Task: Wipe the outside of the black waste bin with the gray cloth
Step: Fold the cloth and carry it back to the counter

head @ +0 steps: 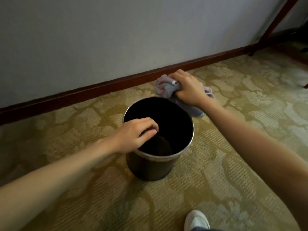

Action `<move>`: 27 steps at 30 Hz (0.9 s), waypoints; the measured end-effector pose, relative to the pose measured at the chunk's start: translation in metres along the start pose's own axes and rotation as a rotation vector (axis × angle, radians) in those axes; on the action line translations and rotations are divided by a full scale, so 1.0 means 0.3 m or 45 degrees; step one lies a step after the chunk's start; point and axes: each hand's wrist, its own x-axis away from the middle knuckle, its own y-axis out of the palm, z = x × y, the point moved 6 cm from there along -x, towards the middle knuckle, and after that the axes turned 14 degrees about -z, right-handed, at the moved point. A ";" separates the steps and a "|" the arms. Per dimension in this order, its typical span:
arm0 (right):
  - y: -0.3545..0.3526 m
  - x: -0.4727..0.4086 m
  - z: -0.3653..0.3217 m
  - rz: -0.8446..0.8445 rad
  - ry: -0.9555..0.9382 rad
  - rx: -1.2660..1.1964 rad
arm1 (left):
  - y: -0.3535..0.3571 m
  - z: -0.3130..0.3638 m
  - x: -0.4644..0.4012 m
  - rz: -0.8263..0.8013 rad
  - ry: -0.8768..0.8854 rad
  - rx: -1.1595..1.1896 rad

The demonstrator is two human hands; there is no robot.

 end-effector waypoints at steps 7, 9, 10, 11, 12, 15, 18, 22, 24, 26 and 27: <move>-0.153 -0.087 -0.053 0.210 0.115 -0.389 | -0.206 -0.055 -0.083 0.490 -0.498 0.439; -0.245 -0.099 -0.082 0.234 0.210 -0.578 | -0.282 -0.027 -0.080 0.528 -0.610 0.506; -0.301 -0.105 -0.100 0.239 0.256 -0.688 | -0.330 -0.002 -0.079 0.539 -0.652 0.539; -0.362 -0.111 -0.123 0.244 0.291 -0.799 | -0.386 0.030 -0.077 0.552 -0.683 0.575; -0.430 -0.118 -0.149 0.243 0.320 -0.903 | -0.452 0.069 -0.077 0.573 -0.703 0.608; -0.650 -0.142 -0.249 0.163 0.399 -1.187 | -0.696 0.229 -0.076 0.610 -0.710 0.664; -0.875 -0.174 -0.385 0.068 0.439 -1.431 | -0.955 0.410 -0.066 0.601 -0.709 0.723; -1.297 -0.214 -0.635 0.028 0.448 -1.736 | -1.389 0.727 0.010 0.634 -0.704 0.800; -1.496 -0.235 -0.765 0.039 0.435 -1.823 | -1.586 0.873 0.072 0.646 -0.678 0.798; -1.661 -0.262 -0.886 0.083 0.415 -1.895 | -1.743 0.991 0.144 0.592 -0.670 0.759; -1.729 -0.279 -0.941 0.110 0.395 -1.935 | -1.808 1.035 0.181 0.559 -0.667 0.745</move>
